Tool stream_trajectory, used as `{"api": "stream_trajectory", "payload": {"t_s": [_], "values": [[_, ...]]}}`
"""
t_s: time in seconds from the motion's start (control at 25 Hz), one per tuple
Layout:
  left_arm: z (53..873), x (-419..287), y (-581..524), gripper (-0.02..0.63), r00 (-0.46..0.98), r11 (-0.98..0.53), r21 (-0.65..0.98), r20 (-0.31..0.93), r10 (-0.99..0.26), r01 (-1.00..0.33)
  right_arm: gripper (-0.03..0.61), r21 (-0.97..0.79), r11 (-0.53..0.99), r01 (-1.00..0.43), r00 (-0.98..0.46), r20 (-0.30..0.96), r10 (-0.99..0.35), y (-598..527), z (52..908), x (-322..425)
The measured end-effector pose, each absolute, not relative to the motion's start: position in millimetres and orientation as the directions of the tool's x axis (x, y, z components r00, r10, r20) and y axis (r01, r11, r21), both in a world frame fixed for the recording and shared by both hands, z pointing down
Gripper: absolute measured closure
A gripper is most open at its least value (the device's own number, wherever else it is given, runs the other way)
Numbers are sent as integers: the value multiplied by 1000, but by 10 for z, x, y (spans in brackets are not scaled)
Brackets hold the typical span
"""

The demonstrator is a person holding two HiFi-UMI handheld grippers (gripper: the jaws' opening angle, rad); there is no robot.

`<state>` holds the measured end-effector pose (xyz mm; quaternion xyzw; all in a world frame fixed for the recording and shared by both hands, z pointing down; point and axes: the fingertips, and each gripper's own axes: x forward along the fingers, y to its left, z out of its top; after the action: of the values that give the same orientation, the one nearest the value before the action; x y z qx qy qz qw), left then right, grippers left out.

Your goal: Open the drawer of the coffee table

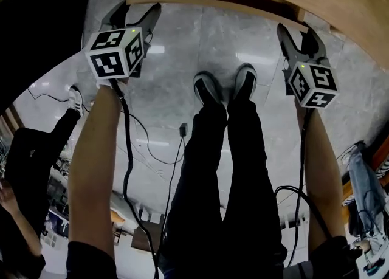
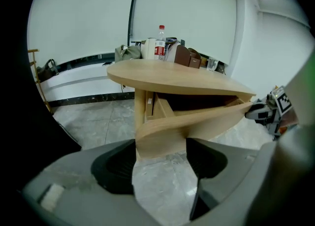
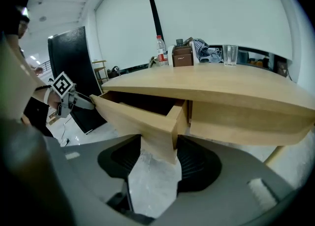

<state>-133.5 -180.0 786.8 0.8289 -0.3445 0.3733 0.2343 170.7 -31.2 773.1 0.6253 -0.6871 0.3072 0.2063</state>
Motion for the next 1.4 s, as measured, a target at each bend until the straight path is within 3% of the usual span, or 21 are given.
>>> {"api": "stream_trajectory", "payload": {"t_s": [1.4], "values": [[8213, -1891, -718, 282, 361, -555, 151, 886, -290, -818, 331, -249, 67, -966, -241, 781, -576, 678, 8041, 1184]]}}
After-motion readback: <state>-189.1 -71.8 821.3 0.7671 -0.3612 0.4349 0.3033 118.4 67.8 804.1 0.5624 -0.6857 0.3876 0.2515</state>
